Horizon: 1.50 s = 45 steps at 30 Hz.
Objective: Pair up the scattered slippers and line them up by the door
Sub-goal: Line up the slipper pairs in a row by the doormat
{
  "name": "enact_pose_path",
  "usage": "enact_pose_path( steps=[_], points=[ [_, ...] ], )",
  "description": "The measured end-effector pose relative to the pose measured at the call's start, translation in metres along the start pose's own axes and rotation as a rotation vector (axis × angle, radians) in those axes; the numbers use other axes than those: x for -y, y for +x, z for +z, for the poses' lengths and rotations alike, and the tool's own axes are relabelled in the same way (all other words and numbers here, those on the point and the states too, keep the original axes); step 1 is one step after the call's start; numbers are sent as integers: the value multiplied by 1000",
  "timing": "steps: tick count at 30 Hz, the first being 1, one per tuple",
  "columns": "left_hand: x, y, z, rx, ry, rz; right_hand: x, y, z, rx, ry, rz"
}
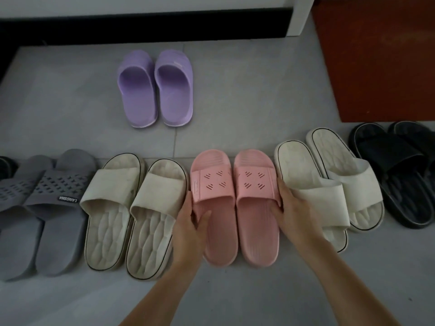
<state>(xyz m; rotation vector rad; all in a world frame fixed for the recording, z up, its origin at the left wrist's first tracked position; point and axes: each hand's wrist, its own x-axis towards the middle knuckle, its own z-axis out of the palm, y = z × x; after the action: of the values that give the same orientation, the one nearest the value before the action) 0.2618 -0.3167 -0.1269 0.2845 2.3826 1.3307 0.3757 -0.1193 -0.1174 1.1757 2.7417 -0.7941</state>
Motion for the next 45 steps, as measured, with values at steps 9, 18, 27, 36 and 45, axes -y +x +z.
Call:
enact_pose_path(
  steps=[9, 18, 27, 36, 45],
  points=[
    [-18, -10, 6, -22, 173, 276, 5, -8, -2, 30, -5, 22],
    [-32, 27, 6, 51, 114, 160, 20, -1, -14, -48, 308, -168],
    [-25, 34, 4, 96, 274, 278, 13, 12, -10, -50, 142, -235],
    [-64, 33, 41, 142, 442, 301, 7, 34, -68, 348, -3, -343],
    [-145, 5, 139, 462, 424, 422, -65, 31, -158, 579, -229, -357]
  ],
)
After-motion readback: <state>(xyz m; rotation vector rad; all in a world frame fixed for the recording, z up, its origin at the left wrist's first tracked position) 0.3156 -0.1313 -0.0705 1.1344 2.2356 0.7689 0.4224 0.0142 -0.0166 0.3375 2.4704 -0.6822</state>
